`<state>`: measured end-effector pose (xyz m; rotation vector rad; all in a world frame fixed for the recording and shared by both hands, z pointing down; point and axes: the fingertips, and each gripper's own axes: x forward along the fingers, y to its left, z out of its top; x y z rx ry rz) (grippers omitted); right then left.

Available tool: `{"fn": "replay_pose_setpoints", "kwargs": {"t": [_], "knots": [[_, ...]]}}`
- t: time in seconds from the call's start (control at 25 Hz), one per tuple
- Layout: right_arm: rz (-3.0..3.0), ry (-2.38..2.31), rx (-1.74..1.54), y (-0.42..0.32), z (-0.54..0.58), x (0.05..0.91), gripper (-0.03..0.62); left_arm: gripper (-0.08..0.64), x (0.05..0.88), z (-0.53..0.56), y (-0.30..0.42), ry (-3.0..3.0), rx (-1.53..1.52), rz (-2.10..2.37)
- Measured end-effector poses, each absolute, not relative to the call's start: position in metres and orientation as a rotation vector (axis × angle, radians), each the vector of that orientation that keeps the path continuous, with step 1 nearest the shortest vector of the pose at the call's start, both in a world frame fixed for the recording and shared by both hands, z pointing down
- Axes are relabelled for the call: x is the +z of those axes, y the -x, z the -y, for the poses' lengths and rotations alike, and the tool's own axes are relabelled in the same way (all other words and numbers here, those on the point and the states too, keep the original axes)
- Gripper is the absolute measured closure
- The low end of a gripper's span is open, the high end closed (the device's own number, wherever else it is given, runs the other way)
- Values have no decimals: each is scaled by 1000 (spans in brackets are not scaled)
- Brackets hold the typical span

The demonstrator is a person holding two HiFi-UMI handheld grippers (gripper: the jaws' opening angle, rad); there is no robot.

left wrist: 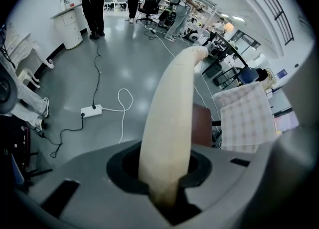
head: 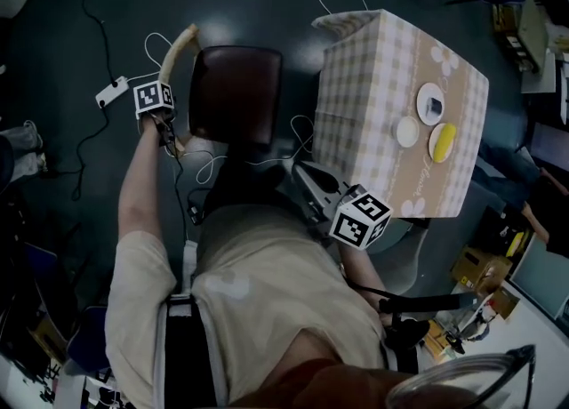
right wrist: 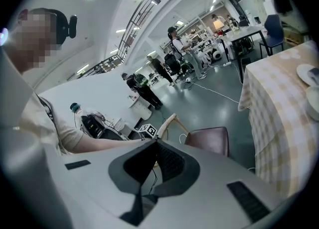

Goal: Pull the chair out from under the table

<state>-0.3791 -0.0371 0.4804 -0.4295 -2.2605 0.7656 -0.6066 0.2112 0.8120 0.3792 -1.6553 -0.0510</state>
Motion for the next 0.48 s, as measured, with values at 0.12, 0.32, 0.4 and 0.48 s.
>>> {"fn": "replay_pose_setpoints", "kwargs": {"t": [0.12,0.32,0.4,0.48], "knots": [[2236,426,770,379,37,484,583,463,814,-219,606,-367,-53,1658],[2212,478,708,386,27,487,583,463,816,-232,610,-361,-62,1671],[2198,487,692,387,26,489,583,463,814,-234,612,-367,-60,1678],[2180,489,689,387,24,492,583,463,815,-234,610,-375,-63,1675]]}}
